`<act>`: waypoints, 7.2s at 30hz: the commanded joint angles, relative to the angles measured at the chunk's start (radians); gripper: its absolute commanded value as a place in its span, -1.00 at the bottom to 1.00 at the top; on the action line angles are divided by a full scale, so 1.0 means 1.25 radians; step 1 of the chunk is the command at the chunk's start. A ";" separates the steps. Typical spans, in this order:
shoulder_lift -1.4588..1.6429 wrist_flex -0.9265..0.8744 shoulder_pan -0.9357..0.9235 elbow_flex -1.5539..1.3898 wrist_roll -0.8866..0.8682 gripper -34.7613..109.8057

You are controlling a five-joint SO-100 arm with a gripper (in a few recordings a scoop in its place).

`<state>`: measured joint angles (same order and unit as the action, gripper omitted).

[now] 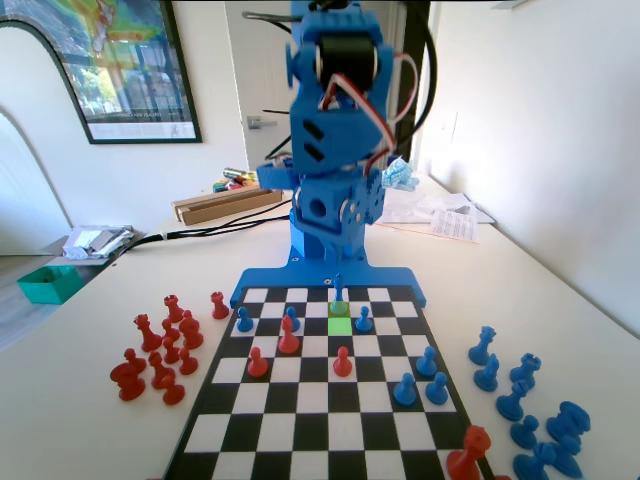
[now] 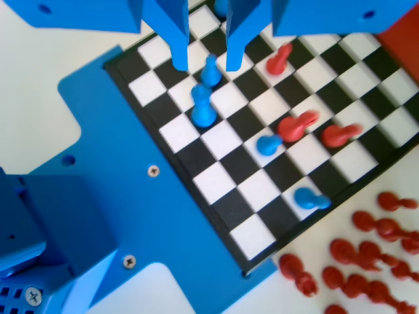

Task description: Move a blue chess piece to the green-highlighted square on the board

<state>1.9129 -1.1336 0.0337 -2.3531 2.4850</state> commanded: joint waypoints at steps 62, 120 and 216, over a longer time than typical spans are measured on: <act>-0.044 0.263 0.012 -0.140 -0.004 -0.51; -0.156 0.355 0.004 -0.061 -0.124 -0.28; 0.915 -0.351 -0.055 0.136 -0.600 -0.47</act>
<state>3.0526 -1.5892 -0.0368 -2.1921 1.7334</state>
